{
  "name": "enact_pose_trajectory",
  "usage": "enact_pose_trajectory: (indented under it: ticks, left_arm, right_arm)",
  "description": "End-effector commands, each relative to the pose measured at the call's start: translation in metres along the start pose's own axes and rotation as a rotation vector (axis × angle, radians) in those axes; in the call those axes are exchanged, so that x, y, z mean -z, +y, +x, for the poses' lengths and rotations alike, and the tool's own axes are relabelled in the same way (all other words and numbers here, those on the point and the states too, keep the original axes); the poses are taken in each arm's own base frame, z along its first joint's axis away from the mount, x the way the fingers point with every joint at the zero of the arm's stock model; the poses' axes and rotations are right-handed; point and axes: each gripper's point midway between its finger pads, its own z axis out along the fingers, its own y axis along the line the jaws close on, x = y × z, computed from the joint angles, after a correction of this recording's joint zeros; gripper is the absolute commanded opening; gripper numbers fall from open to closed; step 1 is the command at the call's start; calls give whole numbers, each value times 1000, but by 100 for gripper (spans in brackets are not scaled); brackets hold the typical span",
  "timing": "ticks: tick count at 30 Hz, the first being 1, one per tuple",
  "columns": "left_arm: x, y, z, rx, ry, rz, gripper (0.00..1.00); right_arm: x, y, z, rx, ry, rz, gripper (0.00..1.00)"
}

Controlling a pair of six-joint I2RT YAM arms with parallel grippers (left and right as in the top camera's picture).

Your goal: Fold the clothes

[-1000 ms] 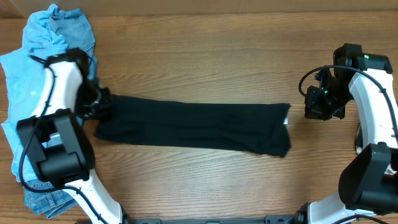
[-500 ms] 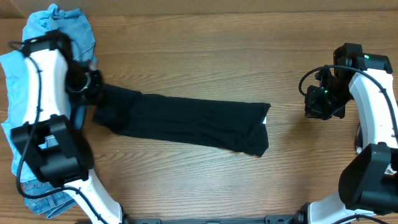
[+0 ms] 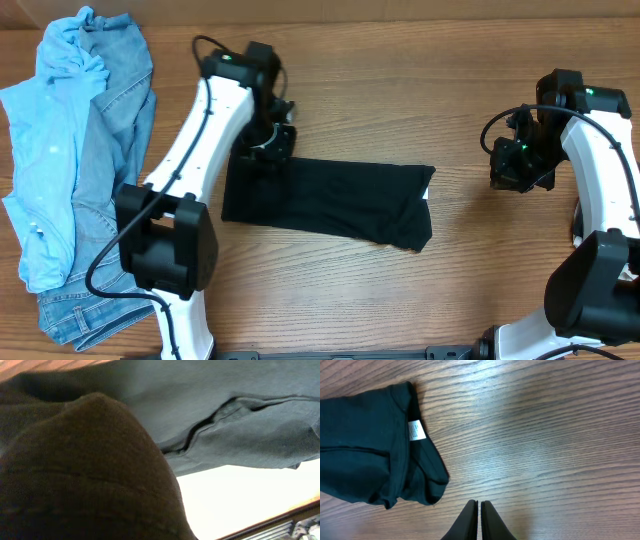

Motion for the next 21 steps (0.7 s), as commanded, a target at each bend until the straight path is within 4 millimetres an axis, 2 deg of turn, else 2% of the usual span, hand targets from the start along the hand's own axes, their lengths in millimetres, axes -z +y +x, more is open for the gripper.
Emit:
enact_pose_trajectory:
  ticks: [1,2,4,12,15,17,19,21]
  left_arm:
    - [5,-13,-10,-60,-50,-29,8]
    - [4,-17,-10,-71,-52,-29,14]
    - [3,-22,-10,-82,-53,-25,54]
    - [3,-22,-9,-82,-48,-23,52]
    - [5,-1,-5,-50,-31,-124,37]
    - [10,22,-4,72,-39,-220,38]
    - [14,40,-4,140,-48,-244,39]
    - [17,55,-5,191,-53,-239,41]
  right_arm:
    - [2,2,1,1,-7,-6,8]
    - [2,2,1,1,-6,-6,8]
    - [2,2,2,0,-4,-6,8]
    - [2,2,1,0,-5,-6,8]
    - [2,10,2,1,0,-51,8]
    - [-4,24,7,10,21,-141,10]
    - [-20,31,15,2,53,-201,35]
    - [-36,46,25,0,89,-291,38]
